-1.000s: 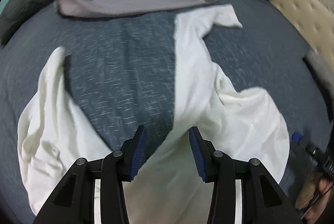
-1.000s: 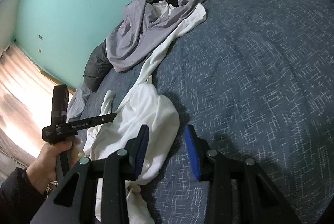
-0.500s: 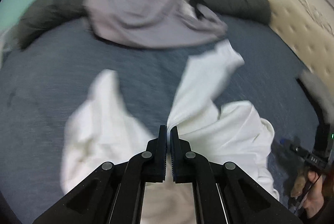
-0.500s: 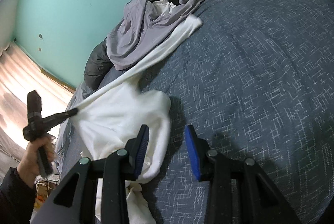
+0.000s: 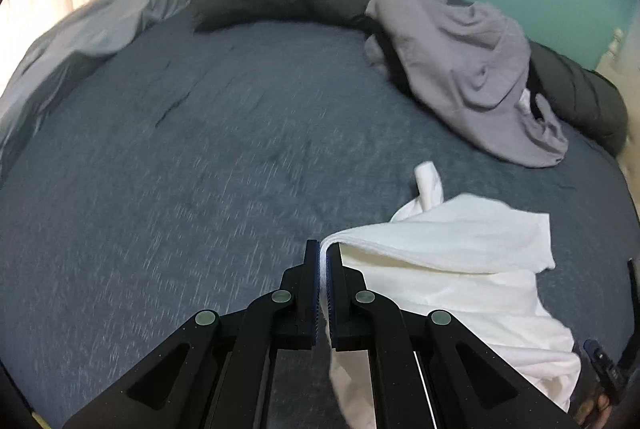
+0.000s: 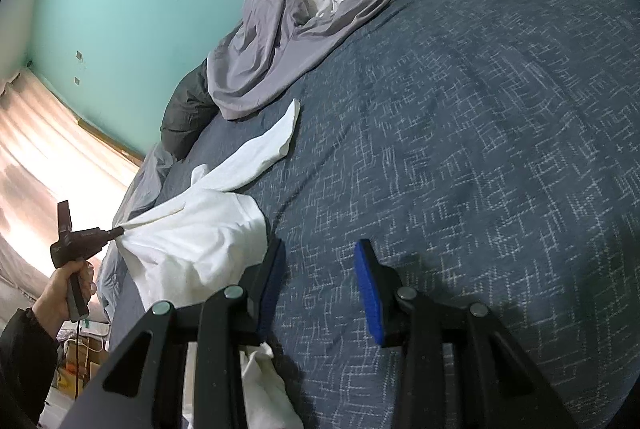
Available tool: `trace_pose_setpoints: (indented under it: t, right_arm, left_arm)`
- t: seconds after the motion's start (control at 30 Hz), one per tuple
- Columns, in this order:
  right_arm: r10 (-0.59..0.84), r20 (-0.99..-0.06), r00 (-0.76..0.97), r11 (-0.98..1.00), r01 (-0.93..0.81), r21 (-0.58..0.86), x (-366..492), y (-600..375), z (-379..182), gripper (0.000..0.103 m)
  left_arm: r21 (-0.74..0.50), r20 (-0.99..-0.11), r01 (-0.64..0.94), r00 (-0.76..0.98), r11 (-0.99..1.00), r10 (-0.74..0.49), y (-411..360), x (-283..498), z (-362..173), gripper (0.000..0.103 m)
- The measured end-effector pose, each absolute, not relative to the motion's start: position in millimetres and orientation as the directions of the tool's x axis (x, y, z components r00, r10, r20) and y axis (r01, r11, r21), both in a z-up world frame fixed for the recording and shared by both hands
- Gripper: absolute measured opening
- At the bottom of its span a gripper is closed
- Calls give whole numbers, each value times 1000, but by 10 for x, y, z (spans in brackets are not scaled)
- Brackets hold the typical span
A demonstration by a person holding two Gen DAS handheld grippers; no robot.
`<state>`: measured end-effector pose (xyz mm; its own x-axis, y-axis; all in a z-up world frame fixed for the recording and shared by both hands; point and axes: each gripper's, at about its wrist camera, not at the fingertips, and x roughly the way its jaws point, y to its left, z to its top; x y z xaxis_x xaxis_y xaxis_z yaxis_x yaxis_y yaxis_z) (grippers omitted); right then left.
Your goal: Fold clothes
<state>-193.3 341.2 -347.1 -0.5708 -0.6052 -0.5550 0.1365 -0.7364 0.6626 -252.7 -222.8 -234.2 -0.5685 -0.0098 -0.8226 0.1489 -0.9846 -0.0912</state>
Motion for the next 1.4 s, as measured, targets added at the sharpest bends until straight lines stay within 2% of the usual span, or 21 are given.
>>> trace_pose_setpoints:
  t: [0.1,0.2,0.27,0.4,0.6,0.63,0.67,0.73,1.0,1.03,1.1,1.17,1.27,1.4]
  right_arm:
    - [-607,-558,-565,-738,141,660,-1932,3384,-3481,36]
    - [-607,-559,-564,-739,142,659,-1934,3369,-3480,36]
    - [-608,-557,-565,-737,144,660,-1933,3366,-3472,36]
    - [-610,-555,-565,-736,146,661,-1927,3360,-3466,36]
    - [-611,-552,-567,-734,145,663,-1916,3372,-3458,36]
    - [-611,-551,-568,-733,145,664,-1918,3380,-3457,36]
    - [-611,-550,-569,-732,144,665,-1919,3387,-3457,36]
    - [-612,-549,-568,-731,143,667,-1923,3389,-3458,36]
    - [-619,-547,-564,-727,147,671,-1931,3377,-3456,36]
    - [-619,-547,-564,-727,146,671,-1931,3376,-3458,36]
    - [-620,-549,-561,-727,147,671,-1932,3366,-3462,36]
    - [-622,-551,-557,-727,149,670,-1934,3348,-3470,36]
    - [-626,-554,-549,-727,154,669,-1937,3319,-3483,36]
    - [-626,-556,-547,-727,152,670,-1941,3308,-3495,36]
  left_arm:
    - [-80,-828,155,-560,-985,-21,-2165,-2479,-2371,7]
    - [-107,-817,161,-576,-981,-6,-2084,-2388,-2306,21]
    - [-115,-803,134,-596,-984,13,-1962,-2318,-2231,34]
    - [-135,-803,25,-588,-991,94,-1561,-2242,-2190,37]
    - [-196,-854,-235,-437,-952,283,-489,-2238,-2522,39]
    - [-205,-858,-265,-415,-942,303,-318,-2236,-2583,40]
    - [-212,-862,-291,-394,-933,319,-154,-2236,-2644,46]
    - [-211,-870,-322,-368,-923,328,95,-2262,-2755,54]
    - [-189,-903,-393,-291,-900,317,621,-2324,-3122,55]
    - [-187,-906,-400,-283,-897,315,658,-2321,-3169,54]
    - [-194,-907,-404,-273,-894,320,678,-2331,-3241,40]
    - [-202,-909,-399,-262,-894,323,664,-2348,-3305,13]
    - [-204,-907,-402,-265,-893,327,626,-2329,-3310,1]
    - [-203,-903,-412,-273,-888,333,571,-2289,-3257,0]
